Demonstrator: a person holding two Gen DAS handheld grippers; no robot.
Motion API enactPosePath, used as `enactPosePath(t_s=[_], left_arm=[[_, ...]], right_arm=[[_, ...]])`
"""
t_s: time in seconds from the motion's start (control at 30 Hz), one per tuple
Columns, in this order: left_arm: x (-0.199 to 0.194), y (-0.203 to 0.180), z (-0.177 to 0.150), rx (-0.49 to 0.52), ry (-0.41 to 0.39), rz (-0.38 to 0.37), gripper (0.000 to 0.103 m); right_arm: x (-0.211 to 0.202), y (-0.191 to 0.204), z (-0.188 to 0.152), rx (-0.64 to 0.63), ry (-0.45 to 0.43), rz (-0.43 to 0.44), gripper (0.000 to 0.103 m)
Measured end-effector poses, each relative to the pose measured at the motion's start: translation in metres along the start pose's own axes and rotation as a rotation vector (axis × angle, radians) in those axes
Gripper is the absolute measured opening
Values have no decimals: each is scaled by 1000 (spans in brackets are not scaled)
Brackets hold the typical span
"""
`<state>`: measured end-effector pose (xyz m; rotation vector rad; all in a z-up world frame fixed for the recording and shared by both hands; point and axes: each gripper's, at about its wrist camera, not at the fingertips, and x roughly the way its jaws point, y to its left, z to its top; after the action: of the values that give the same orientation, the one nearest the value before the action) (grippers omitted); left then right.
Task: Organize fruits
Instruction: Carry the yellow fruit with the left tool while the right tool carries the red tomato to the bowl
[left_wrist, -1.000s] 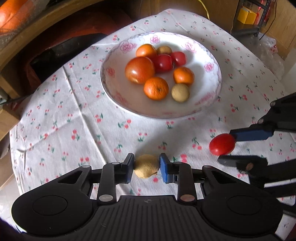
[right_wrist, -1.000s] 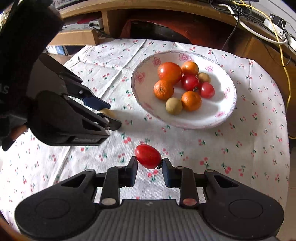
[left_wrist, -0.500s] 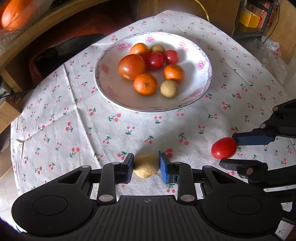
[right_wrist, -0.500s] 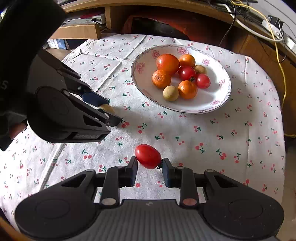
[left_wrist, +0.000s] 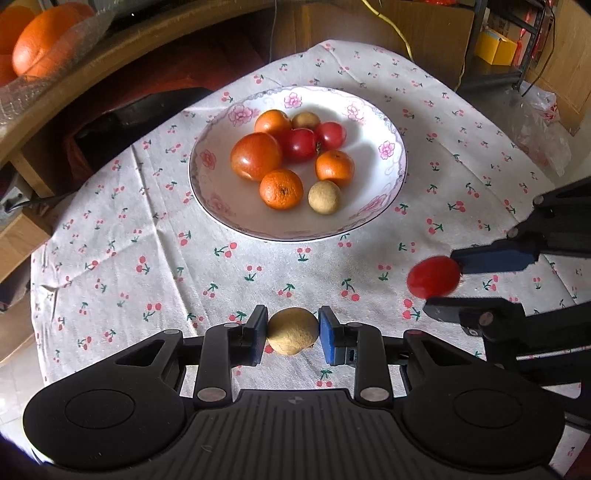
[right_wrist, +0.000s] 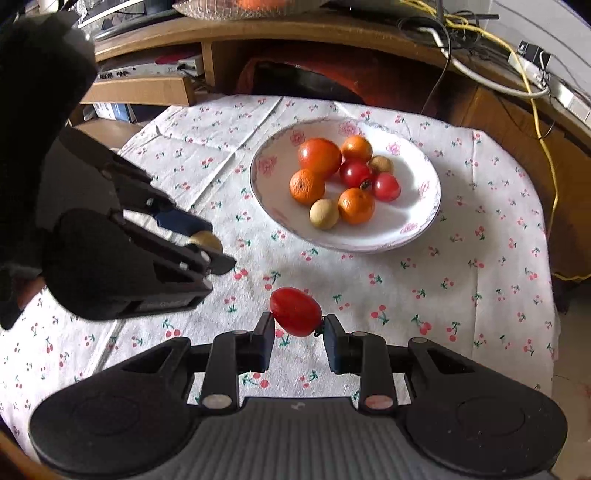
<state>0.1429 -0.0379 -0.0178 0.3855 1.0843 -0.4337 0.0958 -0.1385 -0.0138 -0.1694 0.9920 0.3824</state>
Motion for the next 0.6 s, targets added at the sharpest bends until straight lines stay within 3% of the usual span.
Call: enactPosePath(t_s=[0.6], left_arm=[[-17, -12, 15, 11, -40, 31, 37]], right_arm=[[-13, -15, 13, 35, -57, -50, 30]])
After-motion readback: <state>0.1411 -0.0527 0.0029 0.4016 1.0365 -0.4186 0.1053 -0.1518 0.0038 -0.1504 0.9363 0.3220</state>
